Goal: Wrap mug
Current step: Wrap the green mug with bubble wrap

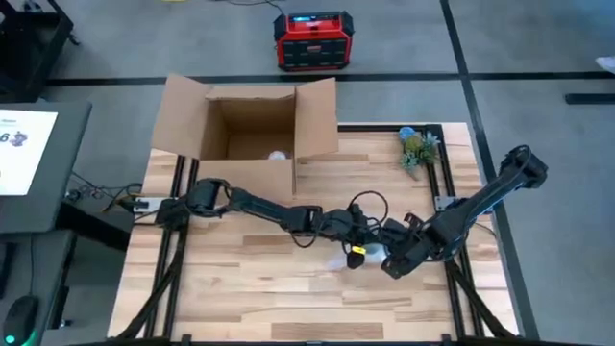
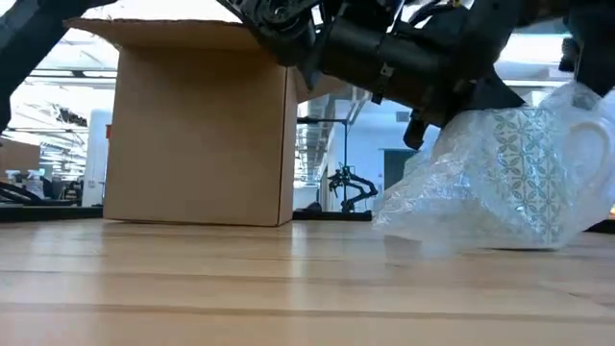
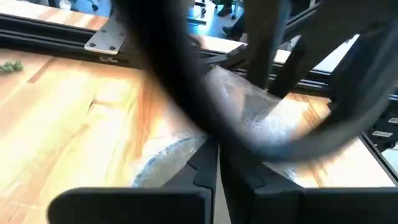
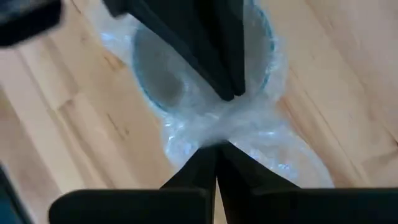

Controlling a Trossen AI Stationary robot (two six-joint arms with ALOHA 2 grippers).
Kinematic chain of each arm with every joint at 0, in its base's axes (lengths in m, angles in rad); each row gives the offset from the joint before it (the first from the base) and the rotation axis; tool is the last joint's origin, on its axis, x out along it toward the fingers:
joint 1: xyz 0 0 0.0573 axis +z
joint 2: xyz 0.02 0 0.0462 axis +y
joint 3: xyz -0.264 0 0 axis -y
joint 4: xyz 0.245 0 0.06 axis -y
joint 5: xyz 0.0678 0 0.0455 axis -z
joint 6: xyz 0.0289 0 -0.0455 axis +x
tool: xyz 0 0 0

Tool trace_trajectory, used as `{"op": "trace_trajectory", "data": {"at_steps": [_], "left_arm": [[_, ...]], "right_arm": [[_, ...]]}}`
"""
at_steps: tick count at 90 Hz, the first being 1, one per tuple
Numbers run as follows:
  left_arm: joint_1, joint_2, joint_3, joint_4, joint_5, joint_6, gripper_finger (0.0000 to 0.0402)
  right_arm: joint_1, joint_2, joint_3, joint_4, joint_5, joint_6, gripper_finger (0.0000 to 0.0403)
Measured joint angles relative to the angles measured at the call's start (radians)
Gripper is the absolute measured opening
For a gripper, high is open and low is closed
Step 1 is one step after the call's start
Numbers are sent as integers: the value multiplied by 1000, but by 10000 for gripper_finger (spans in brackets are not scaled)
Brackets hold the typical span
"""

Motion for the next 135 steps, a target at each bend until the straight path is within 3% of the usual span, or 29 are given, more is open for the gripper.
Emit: {"op": "trace_trajectory", "data": {"at_steps": [17, 38, 55, 70, 77, 94, 114, 135], "left_arm": [[1, 2, -2, -16, -1, -6, 0], [-8, -38, -5, -69, -2, 31, 0], [-21, -171, -8, -397, -89, 97, 0], [-30, -292, -11, -702, -178, 85, 0], [-42, -312, -11, -809, -186, 65, 0], [-97, -320, -61, -991, -337, -39, 0], [-124, -323, -165, -892, -446, -108, 0], [-94, -323, -374, -496, -450, -32, 0]], "right_arm": [[-1, -31, 1, 90, 49, -60, 0], [-59, 91, 4, 113, 32, -122, 0], [-93, 166, 7, 114, 0, -137, 0], [-136, 196, 8, 112, -104, -177, 0], [-160, 209, 0, 112, -180, -210, 0], [-208, 203, 14, 106, -177, -244, 0], [-210, 205, 78, 102, -173, -303, 0], [-252, 212, 81, 174, -133, -347, 0]]}}
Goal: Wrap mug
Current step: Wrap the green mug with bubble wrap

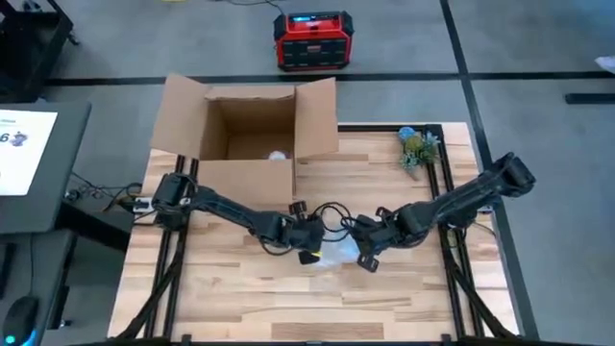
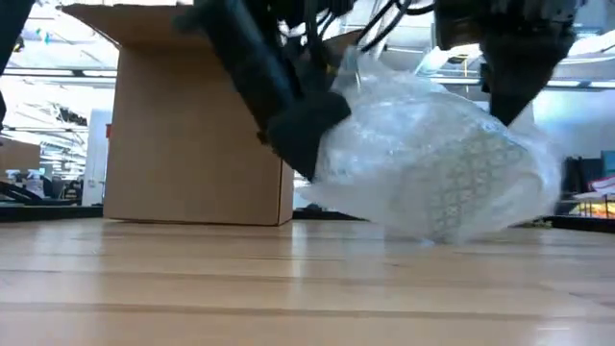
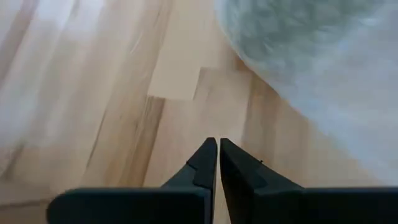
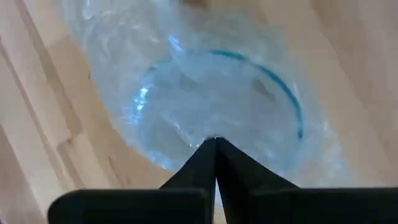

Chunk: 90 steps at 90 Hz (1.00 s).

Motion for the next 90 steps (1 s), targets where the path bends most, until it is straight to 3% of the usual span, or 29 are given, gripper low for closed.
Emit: {"op": "trace_trajectory", "data": {"at_steps": [12, 28, 36, 57, 90], "left_arm": [[12, 0, -73, 109, -3, -24, 0], [7, 0, -76, 101, 5, -37, 0], [-5, -20, -76, 19, 5, -61, 0], [-65, -131, -76, -309, 1, -219, 0], [-156, -168, -75, -329, -26, -334, 0]], "right_arm": [[-63, 21, 0, 50, 2, -59, 0], [-160, 103, 6, 175, -68, -161, 0], [-191, 147, 12, 196, -115, -189, 0], [-218, 224, 103, 93, -152, -256, 0], [-210, 229, 330, -81, -126, -274, 0]]}}
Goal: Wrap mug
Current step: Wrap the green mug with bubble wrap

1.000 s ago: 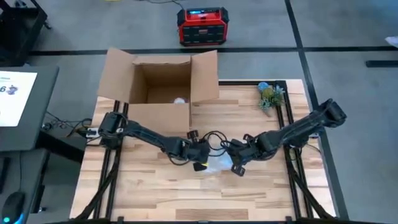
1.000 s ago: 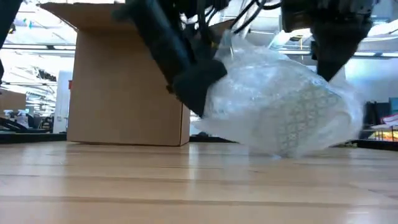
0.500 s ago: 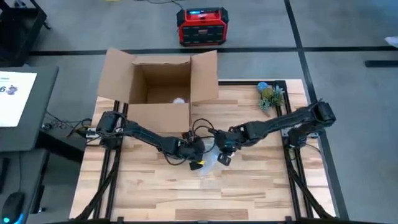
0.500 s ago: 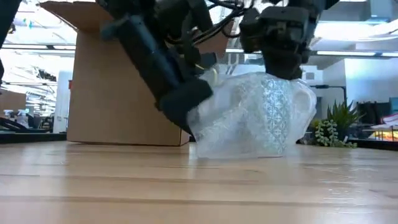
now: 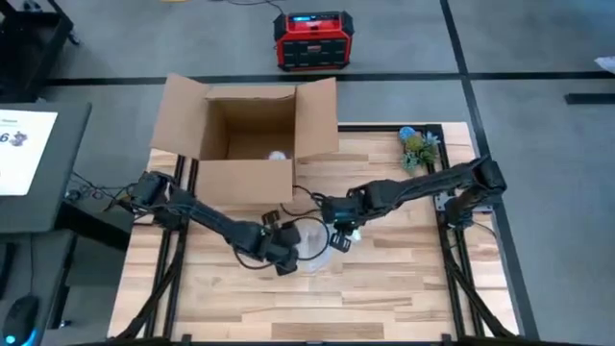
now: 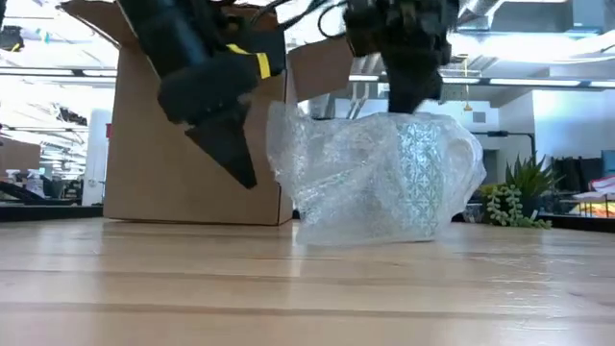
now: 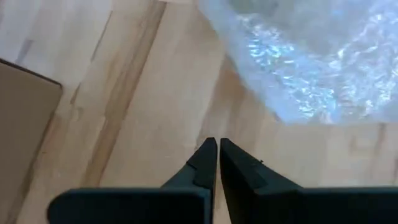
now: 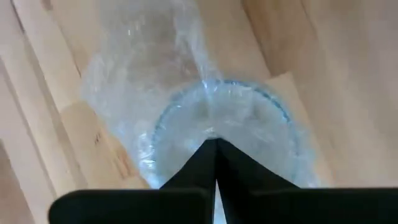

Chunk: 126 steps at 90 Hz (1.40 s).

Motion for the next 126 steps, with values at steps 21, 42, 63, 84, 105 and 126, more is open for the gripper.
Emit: {"op": "trace_trajectory", "data": {"at_steps": [21, 42, 63, 84, 105, 126], "left_arm": [[-22, 0, 0, -2, -2, -14, 0], [-52, -45, 0, -12, -5, -17, 0], [-92, -112, 1, -12, -14, -21, 0], [-122, -132, 1, -4, -47, -29, 0], [-127, -132, 1, -4, -47, -38, 0], [-130, -132, 1, -3, -48, -38, 0]], "right_arm": [[-22, 43, -31, 49, 0, -27, 0], [-39, 198, -31, 42, -3, -104, 0], [-26, 207, 56, -75, -3, -119, 0], [5, 179, 226, -228, -3, -176, 0], [16, 179, 292, -227, -3, -204, 19], [-13, 179, 158, -113, -4, -190, 14]]}}
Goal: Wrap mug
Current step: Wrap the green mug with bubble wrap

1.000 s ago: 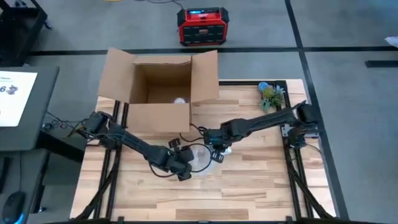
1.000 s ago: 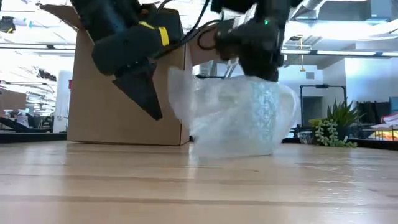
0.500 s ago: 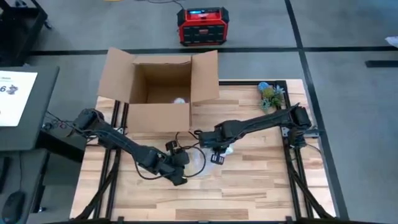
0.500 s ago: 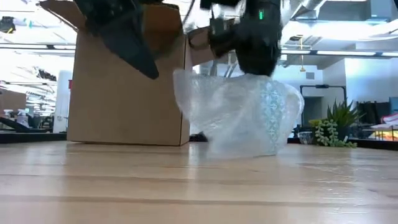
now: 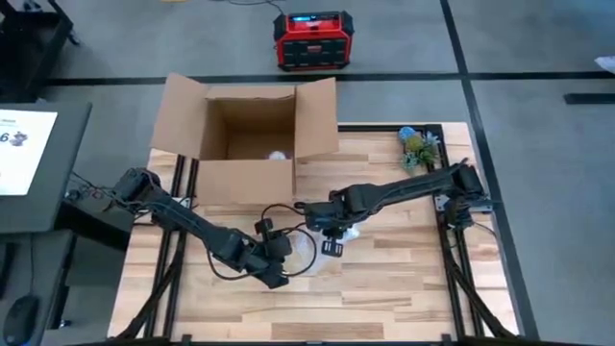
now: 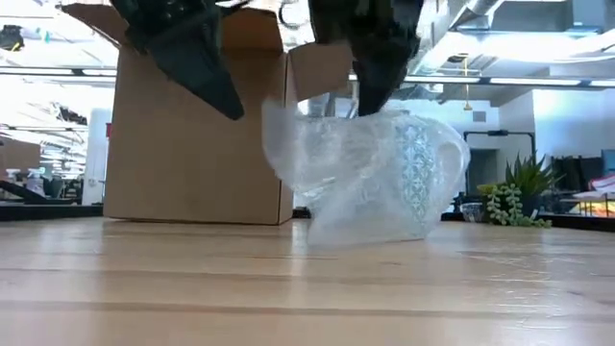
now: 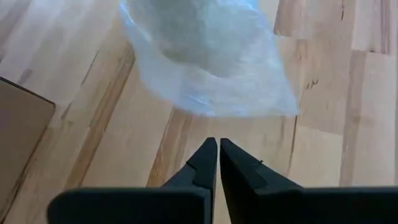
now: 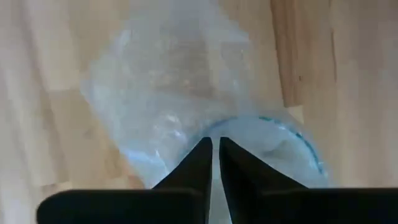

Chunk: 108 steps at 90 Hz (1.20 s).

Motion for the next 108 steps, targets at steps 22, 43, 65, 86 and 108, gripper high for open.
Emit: {"op": "trace_trajectory", "data": {"at_steps": [22, 43, 65, 86, 108], "left_arm": [[-3, 0, 0, 2, 0, 0, 0], [-3, 0, 0, 2, -1, 0, 0], [-3, 0, 0, 2, -1, 0, 0], [-3, 0, 0, 2, -2, 0, 0], [-3, 0, 0, 2, -2, 1, 0]], "right_arm": [[-22, -8, -160, 103, -7, 20, 1], [-19, -6, -127, 69, -7, 15, 11], [-2, -4, 21, -120, 3, -3, 37], [24, -5, 157, -271, 2, -6, 47], [42, -6, 216, -262, 40, -32, 30]]}}
